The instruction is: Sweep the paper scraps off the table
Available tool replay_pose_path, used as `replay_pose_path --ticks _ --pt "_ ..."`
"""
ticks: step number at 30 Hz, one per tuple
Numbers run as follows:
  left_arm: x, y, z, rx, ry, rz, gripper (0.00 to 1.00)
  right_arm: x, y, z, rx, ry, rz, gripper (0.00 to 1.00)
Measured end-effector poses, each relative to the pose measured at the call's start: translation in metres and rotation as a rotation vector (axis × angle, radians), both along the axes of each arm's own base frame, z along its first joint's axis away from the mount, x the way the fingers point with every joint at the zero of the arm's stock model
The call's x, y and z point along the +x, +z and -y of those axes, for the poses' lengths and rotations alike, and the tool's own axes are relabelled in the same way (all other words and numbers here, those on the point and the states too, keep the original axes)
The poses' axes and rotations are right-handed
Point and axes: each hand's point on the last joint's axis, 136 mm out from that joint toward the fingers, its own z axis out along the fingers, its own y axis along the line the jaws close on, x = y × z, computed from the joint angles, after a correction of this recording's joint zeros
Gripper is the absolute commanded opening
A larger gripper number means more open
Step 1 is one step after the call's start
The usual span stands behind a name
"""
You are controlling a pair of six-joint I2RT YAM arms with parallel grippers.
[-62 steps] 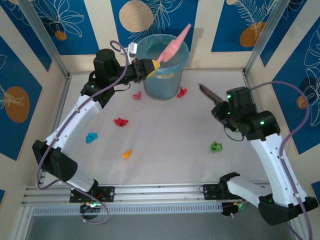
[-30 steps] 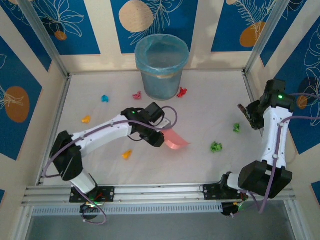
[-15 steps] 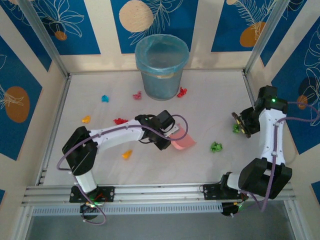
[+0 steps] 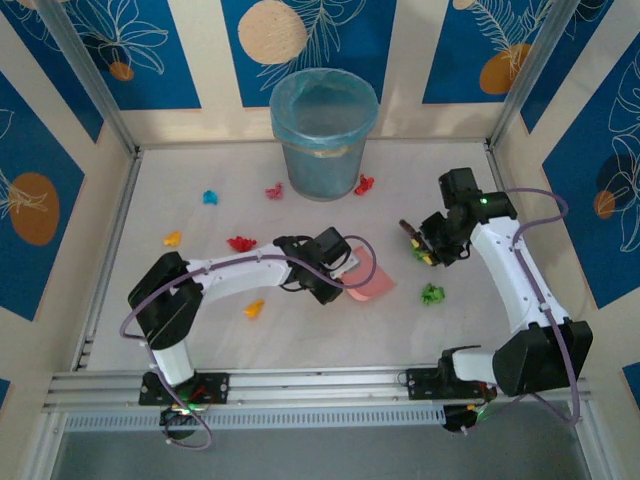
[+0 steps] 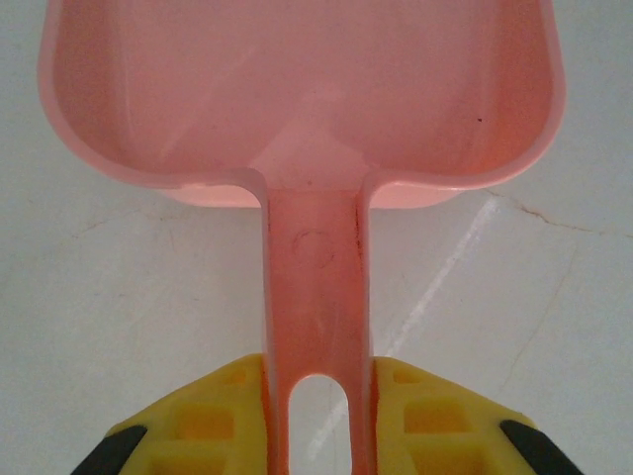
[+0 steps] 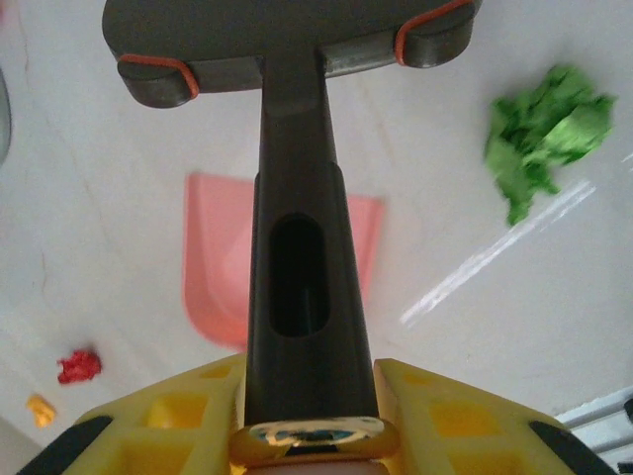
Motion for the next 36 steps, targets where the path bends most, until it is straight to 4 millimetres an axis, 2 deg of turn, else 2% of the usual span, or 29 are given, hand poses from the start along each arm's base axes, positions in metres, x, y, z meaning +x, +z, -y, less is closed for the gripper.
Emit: replay_pose_path --ticks 5,8,13,17,20,24,26,29,36 --pt "0.002 -0.004 -0.001 0.004 0.004 0.015 0.00 -0.005 0.016 -0.018 0.041 0.037 0.028 0.00" --pt "0.002 -0.005 -0.002 0.007 0.005 0.017 0.00 -0.009 0.036 -0.021 0.070 0.041 0.081 0.00" --pt "0.003 -0.009 0.000 0.008 0.006 0.016 0.00 -0.001 0.082 -0.015 0.077 0.044 0.228 0.00" --pt "0.003 -0.009 0.000 0.006 0.006 0.016 0.00 0.011 0.094 0.001 0.023 0.034 0.274 0.00" --pt "0.003 -0.009 0.001 0.004 0.008 0.014 0.00 0.023 0.084 0.015 -0.059 0.049 0.229 0.00" --pt "0.003 -0.009 0.001 0.003 0.007 0.012 0.00 0.039 0.054 0.022 -0.147 0.131 0.091 0.00" --pt "0.002 -0.009 0.001 0.003 0.007 0.012 0.00 0.041 0.037 0.021 -0.172 0.175 0.013 0.00" --pt "0.002 -0.009 0.001 0.002 0.006 0.009 0.00 0.036 0.019 0.013 -0.186 0.242 -0.071 0.00" --pt "0.001 -0.019 0.000 0.021 0.005 -0.007 0.00 0.010 0.006 -0.026 -0.074 0.335 -0.117 0.00"
